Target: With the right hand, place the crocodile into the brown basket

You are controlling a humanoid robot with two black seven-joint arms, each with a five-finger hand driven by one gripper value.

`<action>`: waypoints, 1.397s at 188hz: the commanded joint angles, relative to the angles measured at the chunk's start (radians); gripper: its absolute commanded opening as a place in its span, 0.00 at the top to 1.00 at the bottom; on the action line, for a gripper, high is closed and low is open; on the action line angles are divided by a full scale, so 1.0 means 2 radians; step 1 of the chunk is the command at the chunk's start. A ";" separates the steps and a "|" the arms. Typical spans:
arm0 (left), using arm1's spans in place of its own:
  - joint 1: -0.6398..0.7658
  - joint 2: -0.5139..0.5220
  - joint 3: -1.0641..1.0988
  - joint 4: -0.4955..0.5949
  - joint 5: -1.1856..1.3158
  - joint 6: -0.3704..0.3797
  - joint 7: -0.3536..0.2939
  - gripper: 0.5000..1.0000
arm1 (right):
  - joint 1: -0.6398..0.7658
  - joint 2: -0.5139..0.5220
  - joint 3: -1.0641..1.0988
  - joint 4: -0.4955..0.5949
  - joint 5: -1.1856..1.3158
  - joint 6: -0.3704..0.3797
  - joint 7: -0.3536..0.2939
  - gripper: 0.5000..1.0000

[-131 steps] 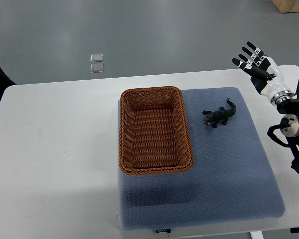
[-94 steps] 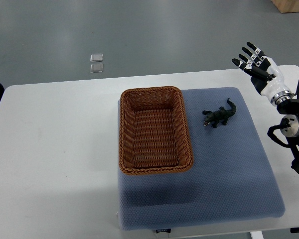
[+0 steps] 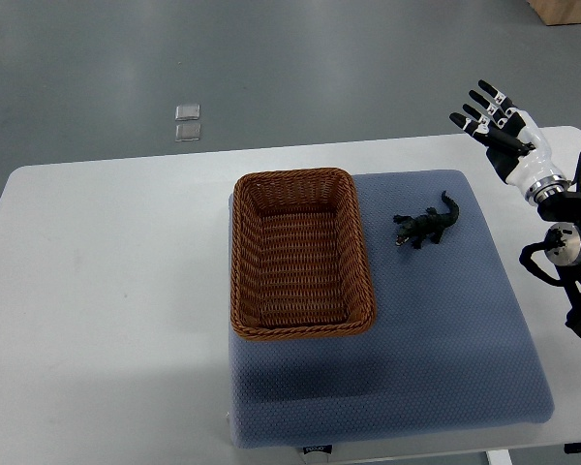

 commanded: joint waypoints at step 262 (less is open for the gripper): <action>0.000 0.000 0.000 0.000 0.000 0.000 0.000 0.00 | 0.003 -0.010 -0.001 0.005 -0.002 0.002 0.002 0.14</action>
